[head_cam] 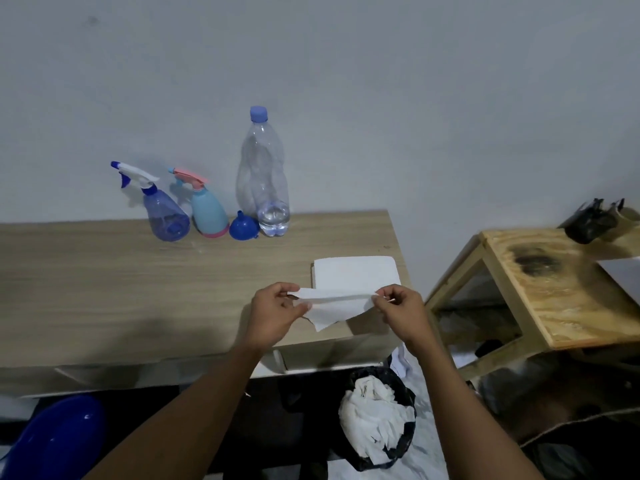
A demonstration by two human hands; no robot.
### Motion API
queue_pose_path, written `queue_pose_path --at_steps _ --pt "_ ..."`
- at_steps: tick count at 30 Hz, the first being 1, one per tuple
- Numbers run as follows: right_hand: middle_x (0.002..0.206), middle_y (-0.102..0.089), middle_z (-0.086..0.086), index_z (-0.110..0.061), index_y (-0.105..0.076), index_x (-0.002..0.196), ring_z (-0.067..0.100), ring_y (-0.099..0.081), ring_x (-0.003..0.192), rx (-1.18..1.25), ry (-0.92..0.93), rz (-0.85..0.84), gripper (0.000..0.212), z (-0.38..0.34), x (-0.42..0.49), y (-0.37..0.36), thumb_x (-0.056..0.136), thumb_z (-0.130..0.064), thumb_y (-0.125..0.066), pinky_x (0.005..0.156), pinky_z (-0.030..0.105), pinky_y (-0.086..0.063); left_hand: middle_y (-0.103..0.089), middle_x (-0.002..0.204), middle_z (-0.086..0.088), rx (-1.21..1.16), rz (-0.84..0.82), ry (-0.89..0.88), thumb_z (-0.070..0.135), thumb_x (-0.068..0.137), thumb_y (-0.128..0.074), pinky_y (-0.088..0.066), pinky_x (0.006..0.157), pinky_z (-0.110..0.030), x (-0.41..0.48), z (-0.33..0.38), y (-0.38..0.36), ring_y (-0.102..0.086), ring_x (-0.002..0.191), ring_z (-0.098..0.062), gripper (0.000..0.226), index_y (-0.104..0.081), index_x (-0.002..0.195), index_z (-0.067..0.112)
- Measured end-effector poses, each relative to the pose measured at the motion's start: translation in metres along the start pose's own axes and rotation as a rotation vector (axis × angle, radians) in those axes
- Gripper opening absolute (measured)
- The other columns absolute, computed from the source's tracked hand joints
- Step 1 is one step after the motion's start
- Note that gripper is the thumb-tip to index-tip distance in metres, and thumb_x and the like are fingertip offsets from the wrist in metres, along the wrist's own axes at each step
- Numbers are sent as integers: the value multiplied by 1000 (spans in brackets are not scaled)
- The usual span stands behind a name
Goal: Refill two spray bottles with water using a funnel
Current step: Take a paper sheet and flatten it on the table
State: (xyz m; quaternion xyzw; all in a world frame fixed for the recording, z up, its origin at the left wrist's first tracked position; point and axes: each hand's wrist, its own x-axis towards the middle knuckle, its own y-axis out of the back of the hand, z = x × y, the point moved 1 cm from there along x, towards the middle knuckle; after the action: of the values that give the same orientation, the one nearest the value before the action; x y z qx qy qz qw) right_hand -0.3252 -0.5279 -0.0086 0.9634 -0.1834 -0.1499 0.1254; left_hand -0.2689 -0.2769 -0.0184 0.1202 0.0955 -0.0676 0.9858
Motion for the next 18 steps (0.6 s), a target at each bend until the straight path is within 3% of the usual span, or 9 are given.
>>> queue_pose_path --at_steps 5,8,12,15,18 --pt "83 -71 -2 -16 -72 77 9 -63 70 6 58 -73 15 -39 10 -33 91 -11 -68 66 22 -46 -73 77 5 45 202 -106 13 82 -77 -47 64 -9 7 17 48 -63 64 0 5 -76 87 15" --pt "97 -71 -3 -17 -74 76 9 -63 83 -93 133 -72 11 -61 14 -59 86 -15 -70 73 22 -44 -75 79 5 46 258 -133 14 85 -74 -49 68 -12 10 23 79 -64 67 0 5 -76 84 18" --pt "114 -53 -5 -14 -73 76 8 -54 102 -200 251 -137 7 -93 14 -97 83 -14 -72 85 21 -40 -69 92 3 70 348 -157 24 84 -75 -48 69 -16 18 32 126 -64 71 -2 4 -72 82 23" --pt "98 -66 -1 -13 -72 74 9 -55 73 -129 260 -206 9 -118 12 -129 83 -11 -72 68 19 -43 -68 85 -2 42 368 -116 30 86 -72 -50 60 -32 21 36 163 -66 63 -14 9 -68 86 21" --pt "72 -66 -2 -9 -72 80 6 -49 52 -118 243 -283 9 -144 11 -167 87 -11 -68 54 20 -41 -69 70 -11 0 368 -78 23 92 -66 -49 54 -33 25 36 203 -63 50 -12 11 -66 93 12"
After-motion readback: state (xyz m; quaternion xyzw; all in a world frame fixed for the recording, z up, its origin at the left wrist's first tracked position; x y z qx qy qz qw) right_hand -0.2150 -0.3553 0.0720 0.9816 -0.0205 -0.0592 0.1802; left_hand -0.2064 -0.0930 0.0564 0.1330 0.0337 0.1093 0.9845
